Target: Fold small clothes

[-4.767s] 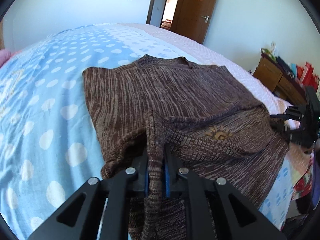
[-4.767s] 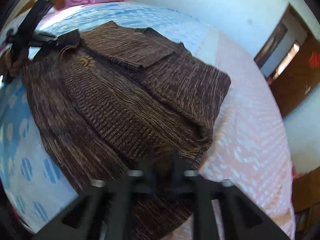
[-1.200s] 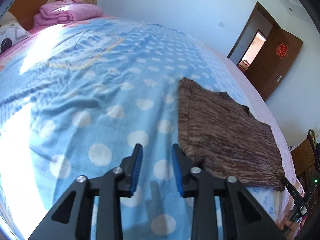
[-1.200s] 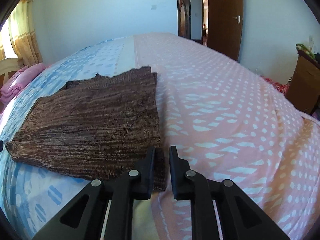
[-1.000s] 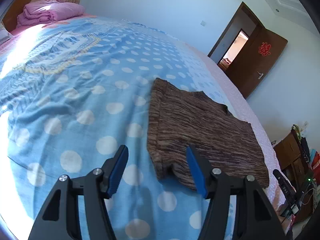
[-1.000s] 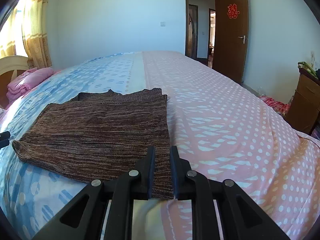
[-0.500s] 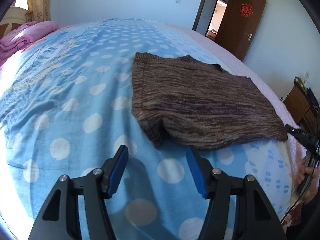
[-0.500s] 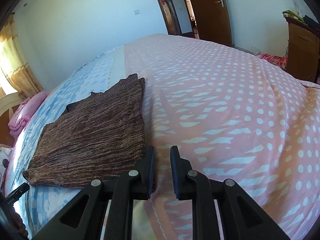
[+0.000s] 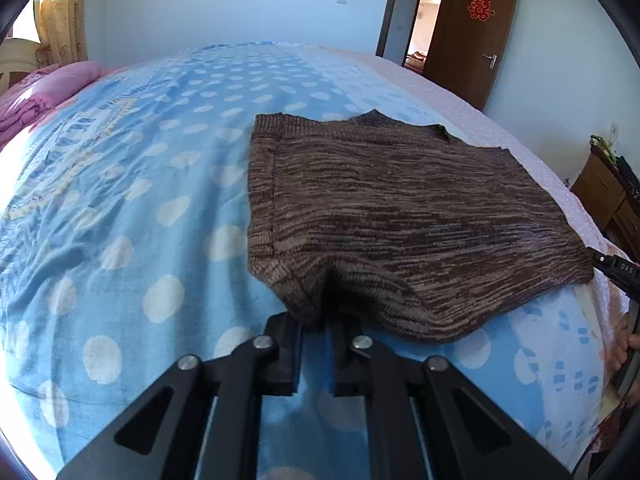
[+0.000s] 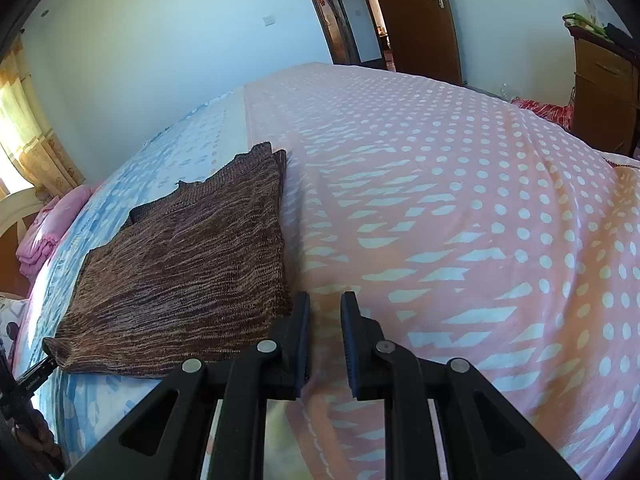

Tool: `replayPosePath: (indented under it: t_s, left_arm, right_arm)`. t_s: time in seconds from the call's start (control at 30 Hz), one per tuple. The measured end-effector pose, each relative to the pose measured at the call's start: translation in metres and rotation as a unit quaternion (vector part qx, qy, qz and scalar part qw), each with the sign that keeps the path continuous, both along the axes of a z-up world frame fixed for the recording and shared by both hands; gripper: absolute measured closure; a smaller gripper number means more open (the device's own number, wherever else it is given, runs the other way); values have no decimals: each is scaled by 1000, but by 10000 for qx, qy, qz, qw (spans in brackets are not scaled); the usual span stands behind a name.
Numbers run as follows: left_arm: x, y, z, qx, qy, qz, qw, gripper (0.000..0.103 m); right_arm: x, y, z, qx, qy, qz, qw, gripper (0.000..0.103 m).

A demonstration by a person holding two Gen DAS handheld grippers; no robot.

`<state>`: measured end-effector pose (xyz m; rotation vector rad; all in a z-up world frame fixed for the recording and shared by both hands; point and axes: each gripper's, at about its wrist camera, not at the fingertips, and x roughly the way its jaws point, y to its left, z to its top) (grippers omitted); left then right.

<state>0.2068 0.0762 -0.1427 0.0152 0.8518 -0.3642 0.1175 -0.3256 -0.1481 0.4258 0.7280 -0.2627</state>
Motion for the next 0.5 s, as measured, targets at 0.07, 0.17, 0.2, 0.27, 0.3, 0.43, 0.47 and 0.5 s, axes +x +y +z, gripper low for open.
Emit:
replayPosePath:
  t_s: [0.07, 0.17, 0.2, 0.27, 0.3, 0.43, 0.47, 0.5]
  left_arm:
    - [-3, 5, 9, 202, -165, -154, 9995, 94]
    - [-11, 12, 26, 720, -511, -455, 9951, 94]
    - [-12, 14, 29, 830, -545, -617, 9931, 94]
    - [-21, 10, 32, 1309, -636, -1160, 9825, 93]
    - [-26, 7, 29, 1636, -670, -1373, 9746, 93]
    - [-27, 13, 15, 2143, -387, -1540, 9638, 87]
    - [-25, 18, 17, 2008, -342, -1442, 9684, 87]
    - [-23, 23, 21, 1806, -321, -1369, 9735, 87]
  right_arm:
    - [-2, 1, 4, -74, -87, -13, 9999, 87]
    - [-4, 3, 7, -157, -128, -9, 9998, 87]
    - [-3, 3, 7, -149, -114, 0, 9998, 87]
    - [-3, 3, 6, -114, -89, 14, 9999, 87]
    - [-2, 3, 6, -123, -89, 15, 9999, 87]
    - [-4, 8, 11, -368, -160, 30, 9992, 87]
    - [-4, 12, 13, -447, -192, 86, 9988, 87]
    - [-3, 15, 15, -477, -215, 156, 9985, 87]
